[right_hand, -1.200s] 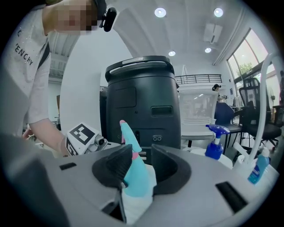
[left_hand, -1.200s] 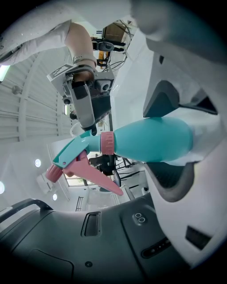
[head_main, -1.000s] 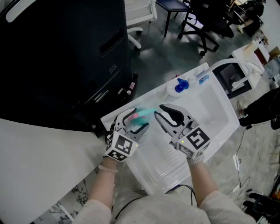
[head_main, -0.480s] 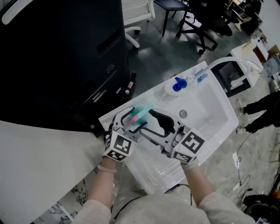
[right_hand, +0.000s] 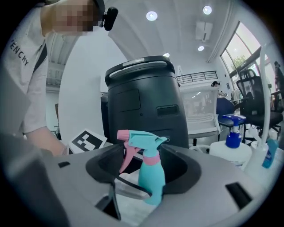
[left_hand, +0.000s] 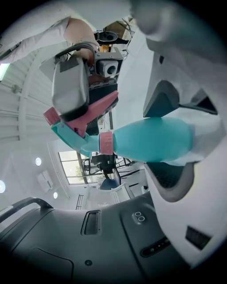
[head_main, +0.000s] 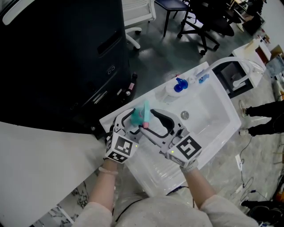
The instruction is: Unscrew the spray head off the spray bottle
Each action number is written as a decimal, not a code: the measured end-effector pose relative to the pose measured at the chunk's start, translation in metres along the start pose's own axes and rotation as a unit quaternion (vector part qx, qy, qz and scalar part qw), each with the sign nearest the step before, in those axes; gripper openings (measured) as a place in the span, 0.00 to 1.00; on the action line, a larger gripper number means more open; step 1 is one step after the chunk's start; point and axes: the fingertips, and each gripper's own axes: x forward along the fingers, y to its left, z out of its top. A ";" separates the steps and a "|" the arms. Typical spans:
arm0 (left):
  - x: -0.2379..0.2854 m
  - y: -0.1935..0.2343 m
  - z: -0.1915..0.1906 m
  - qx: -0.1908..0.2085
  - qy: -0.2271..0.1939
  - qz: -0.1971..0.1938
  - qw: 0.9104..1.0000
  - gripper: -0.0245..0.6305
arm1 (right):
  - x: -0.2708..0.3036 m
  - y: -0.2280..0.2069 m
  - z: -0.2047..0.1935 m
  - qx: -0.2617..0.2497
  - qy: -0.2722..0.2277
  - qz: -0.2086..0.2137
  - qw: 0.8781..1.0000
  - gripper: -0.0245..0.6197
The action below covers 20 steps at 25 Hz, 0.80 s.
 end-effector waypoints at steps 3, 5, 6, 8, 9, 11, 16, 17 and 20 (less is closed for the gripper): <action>0.000 0.000 0.000 -0.001 0.002 -0.001 1.000 0.53 | -0.011 -0.008 -0.003 0.000 0.006 -0.007 1.000 0.45; 0.000 0.000 0.000 -0.001 0.002 -0.001 1.000 0.53 | -0.019 -0.013 -0.004 0.003 0.009 -0.015 1.000 0.44; 0.000 0.000 0.000 -0.001 0.002 -0.001 1.000 0.53 | -0.023 -0.017 -0.005 0.002 0.010 -0.020 1.000 0.42; 0.000 0.000 0.000 -0.001 0.002 0.001 1.000 0.53 | -0.029 -0.025 -0.007 0.001 0.011 -0.032 0.999 0.37; 0.000 0.000 -0.001 -0.001 0.002 0.001 1.000 0.53 | -0.032 -0.030 -0.007 0.003 0.010 -0.038 0.999 0.34; 0.000 0.000 0.000 -0.002 0.002 0.001 1.000 0.53 | -0.036 -0.040 -0.006 0.013 0.002 -0.050 0.999 0.27; 0.000 0.000 0.000 -0.002 0.003 0.000 1.000 0.53 | -0.030 -0.057 0.000 0.028 -0.021 -0.074 0.997 0.15; 0.000 0.000 0.000 -0.002 0.003 0.000 1.000 0.53 | -0.027 -0.059 0.002 0.028 -0.025 -0.079 0.996 0.13; 0.000 0.000 0.000 -0.003 0.002 0.001 1.000 0.53 | -0.021 -0.063 0.005 0.028 -0.032 -0.096 0.994 0.11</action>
